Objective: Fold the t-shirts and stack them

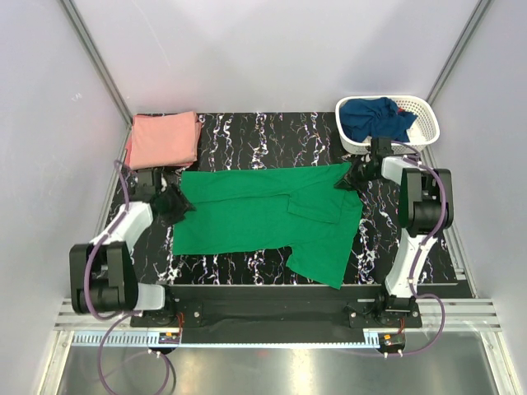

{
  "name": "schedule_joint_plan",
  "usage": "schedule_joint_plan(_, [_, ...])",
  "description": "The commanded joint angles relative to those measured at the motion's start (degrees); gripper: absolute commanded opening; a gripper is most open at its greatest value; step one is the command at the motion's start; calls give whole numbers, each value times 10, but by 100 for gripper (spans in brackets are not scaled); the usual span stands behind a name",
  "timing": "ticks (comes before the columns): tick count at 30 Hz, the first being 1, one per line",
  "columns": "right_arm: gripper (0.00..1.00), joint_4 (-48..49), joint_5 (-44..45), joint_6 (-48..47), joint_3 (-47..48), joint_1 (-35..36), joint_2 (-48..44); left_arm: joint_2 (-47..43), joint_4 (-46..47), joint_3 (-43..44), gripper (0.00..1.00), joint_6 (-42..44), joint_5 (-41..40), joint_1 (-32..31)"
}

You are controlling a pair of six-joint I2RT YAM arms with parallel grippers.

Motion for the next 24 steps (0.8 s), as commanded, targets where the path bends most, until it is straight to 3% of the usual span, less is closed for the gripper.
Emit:
schedule_joint_plan(1, [10,-39,59,1,4,-10,4,-67,10,-28,53,-38,-52,19])
schedule_joint_plan(4, [15,-73,98,-10,18,-11,2,-104,-12,-29,55,-44,-109,32])
schedule_joint_plan(8, [25,-114,128,-5,27,-11,-28,-140,-23,-30,57,-61,-118,46])
schedule_joint_plan(11, [40,-177,172,24,15,-2,-84,-170,-27,-37,59,-79,-128,47])
schedule_joint_plan(13, [51,-208,202,29,-7,9,-128,-187,-29,-49,63,-78,-148,46])
schedule_joint_plan(14, [53,-222,211,28,-17,11,-143,-199,-31,-52,74,-75,-152,47])
schedule_joint_plan(15, [54,-250,237,33,-26,15,-158,-202,-35,-56,78,-75,-159,47])
schedule_joint_plan(21, [65,-317,270,73,-128,52,-300,-200,-5,-84,80,-105,-58,49])
schedule_joint_plan(24, [66,-344,259,135,-172,80,-347,-202,-13,-105,80,-153,-72,48])
